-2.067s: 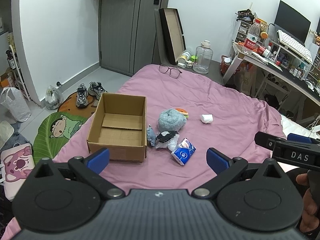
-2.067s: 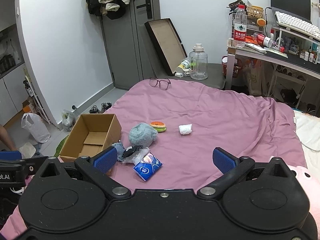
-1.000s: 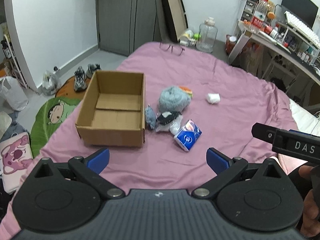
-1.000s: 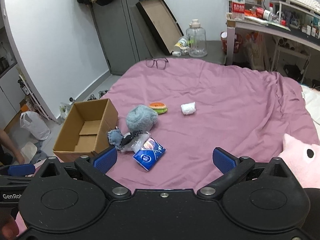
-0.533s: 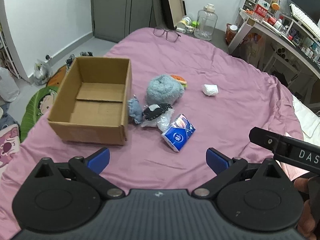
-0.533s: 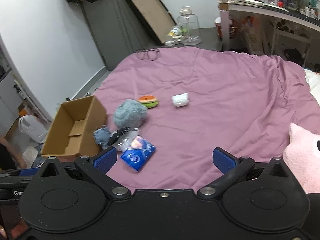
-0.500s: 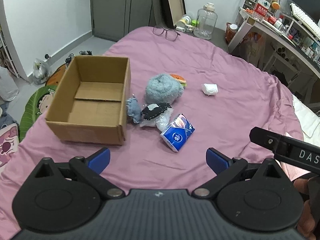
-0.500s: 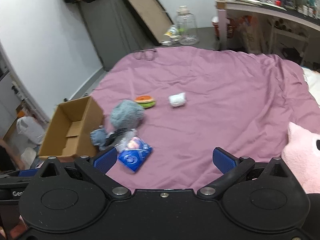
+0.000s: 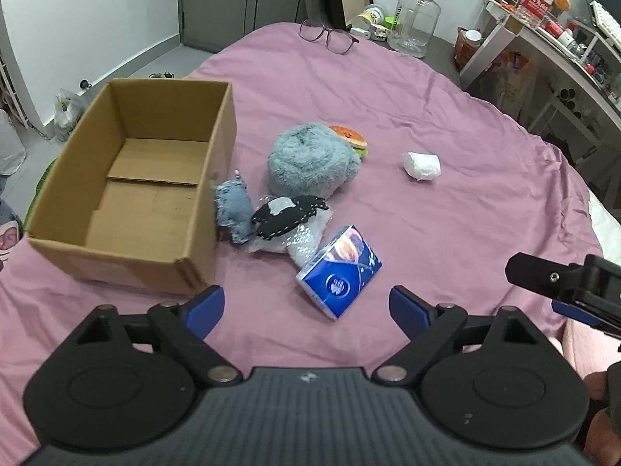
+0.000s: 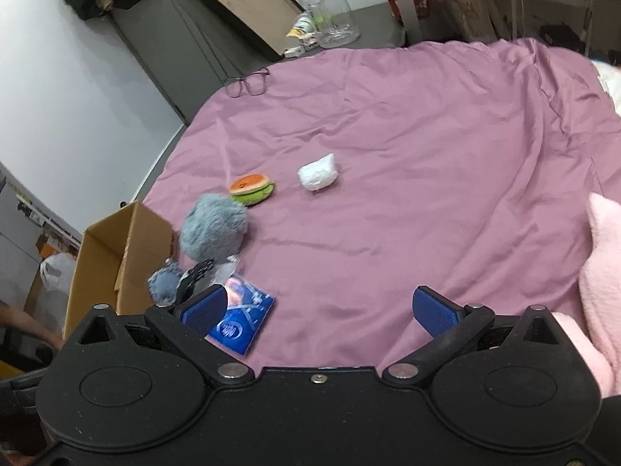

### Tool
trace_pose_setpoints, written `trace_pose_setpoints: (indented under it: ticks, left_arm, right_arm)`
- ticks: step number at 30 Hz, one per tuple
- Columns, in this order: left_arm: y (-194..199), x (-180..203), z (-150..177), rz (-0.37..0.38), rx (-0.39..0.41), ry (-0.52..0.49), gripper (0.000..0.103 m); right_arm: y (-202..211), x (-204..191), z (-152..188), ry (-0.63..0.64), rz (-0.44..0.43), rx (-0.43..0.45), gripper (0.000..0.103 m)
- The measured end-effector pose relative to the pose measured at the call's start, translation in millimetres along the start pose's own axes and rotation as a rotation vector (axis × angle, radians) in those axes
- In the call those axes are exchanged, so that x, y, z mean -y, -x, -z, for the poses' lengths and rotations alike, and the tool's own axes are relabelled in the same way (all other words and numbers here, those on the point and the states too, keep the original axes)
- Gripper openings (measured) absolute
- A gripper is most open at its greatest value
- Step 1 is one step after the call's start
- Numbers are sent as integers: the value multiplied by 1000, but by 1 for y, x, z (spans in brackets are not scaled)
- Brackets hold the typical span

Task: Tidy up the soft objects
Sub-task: 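Move the left gripper down to the blue tissue pack while the right gripper approaches the white tissue ball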

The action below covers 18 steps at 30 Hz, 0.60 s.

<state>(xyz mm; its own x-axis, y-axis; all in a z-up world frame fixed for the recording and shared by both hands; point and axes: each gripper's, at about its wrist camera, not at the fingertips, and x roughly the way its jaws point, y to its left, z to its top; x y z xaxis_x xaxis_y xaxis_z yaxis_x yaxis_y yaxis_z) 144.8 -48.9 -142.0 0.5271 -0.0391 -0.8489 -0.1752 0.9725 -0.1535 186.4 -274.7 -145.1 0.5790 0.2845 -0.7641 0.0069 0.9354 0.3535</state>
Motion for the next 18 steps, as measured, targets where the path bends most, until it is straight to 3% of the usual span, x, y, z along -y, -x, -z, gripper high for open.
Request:
trace_pose_setpoints:
  ticks: [5,18]
  left_arm:
    - [-26,8,-5,8,-35,27,87]
    - [-89,26,-15,17,-141,81,86]
  right_arm:
    - [-27,14,-10,-18,-9,-57,102]
    - [-86,33,-43,28,20,-83,96]
